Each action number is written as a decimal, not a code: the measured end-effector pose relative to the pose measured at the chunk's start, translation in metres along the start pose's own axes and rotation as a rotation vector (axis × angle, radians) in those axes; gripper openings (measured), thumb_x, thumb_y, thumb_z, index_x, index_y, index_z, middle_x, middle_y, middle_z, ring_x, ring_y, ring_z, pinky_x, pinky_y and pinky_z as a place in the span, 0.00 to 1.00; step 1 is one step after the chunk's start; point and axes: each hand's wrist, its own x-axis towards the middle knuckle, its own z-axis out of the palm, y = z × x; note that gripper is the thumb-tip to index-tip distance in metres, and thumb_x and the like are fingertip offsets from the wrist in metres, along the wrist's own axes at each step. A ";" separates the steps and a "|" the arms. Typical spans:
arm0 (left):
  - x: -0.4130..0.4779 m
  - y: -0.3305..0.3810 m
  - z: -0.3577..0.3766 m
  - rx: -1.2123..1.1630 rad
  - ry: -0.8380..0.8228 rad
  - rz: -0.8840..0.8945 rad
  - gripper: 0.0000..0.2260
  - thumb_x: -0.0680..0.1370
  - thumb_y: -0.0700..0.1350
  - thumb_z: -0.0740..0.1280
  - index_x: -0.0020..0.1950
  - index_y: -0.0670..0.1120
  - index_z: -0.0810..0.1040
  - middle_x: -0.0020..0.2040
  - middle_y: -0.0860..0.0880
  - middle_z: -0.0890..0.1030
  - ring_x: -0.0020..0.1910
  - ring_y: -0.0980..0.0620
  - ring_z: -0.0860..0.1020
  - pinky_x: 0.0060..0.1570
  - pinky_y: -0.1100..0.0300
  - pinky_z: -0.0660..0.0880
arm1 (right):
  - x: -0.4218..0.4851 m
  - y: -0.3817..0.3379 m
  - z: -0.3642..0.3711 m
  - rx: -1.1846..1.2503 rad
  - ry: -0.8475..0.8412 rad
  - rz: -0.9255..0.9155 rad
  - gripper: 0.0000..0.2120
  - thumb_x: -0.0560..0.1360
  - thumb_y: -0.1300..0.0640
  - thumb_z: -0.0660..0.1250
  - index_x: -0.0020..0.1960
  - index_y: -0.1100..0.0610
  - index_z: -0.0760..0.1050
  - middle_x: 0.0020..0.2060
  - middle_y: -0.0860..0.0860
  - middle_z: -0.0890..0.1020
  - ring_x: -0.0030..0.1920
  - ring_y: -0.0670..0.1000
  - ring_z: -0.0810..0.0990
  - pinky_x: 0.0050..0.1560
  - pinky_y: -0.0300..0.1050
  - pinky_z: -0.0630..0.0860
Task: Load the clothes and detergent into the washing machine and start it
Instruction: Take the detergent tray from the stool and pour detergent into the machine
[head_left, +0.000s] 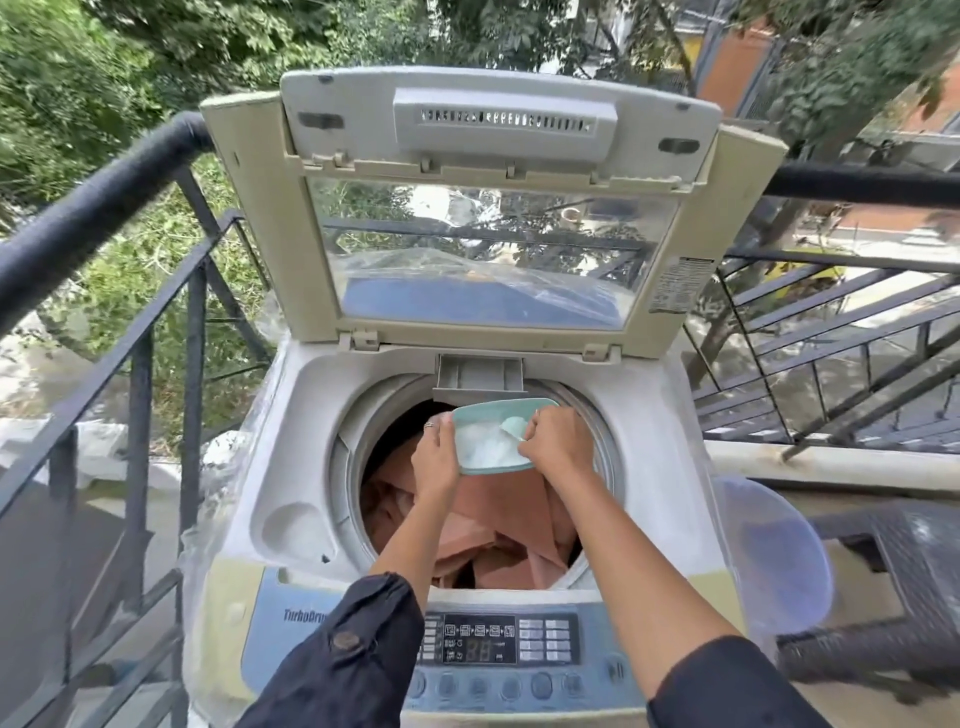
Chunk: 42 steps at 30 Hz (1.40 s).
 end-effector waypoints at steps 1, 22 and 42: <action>0.000 -0.002 0.000 0.005 -0.007 0.016 0.17 0.83 0.52 0.52 0.64 0.46 0.74 0.62 0.42 0.77 0.61 0.42 0.74 0.61 0.51 0.70 | 0.000 -0.002 0.000 -0.002 -0.020 0.005 0.10 0.68 0.60 0.69 0.50 0.58 0.81 0.50 0.56 0.83 0.53 0.57 0.81 0.49 0.45 0.77; 0.009 -0.012 -0.002 0.027 -0.116 0.073 0.18 0.84 0.48 0.48 0.64 0.45 0.73 0.61 0.44 0.76 0.61 0.44 0.73 0.62 0.53 0.67 | 0.003 -0.034 0.007 0.243 -0.435 0.069 0.13 0.64 0.57 0.73 0.31 0.57 0.69 0.32 0.52 0.75 0.35 0.51 0.75 0.33 0.42 0.73; 0.029 -0.019 -0.006 0.019 -0.078 -0.016 0.20 0.82 0.53 0.51 0.66 0.47 0.74 0.65 0.46 0.76 0.64 0.45 0.73 0.69 0.47 0.65 | 0.018 -0.007 0.004 1.075 -0.566 0.366 0.08 0.72 0.69 0.69 0.35 0.62 0.75 0.20 0.49 0.79 0.20 0.42 0.77 0.23 0.34 0.72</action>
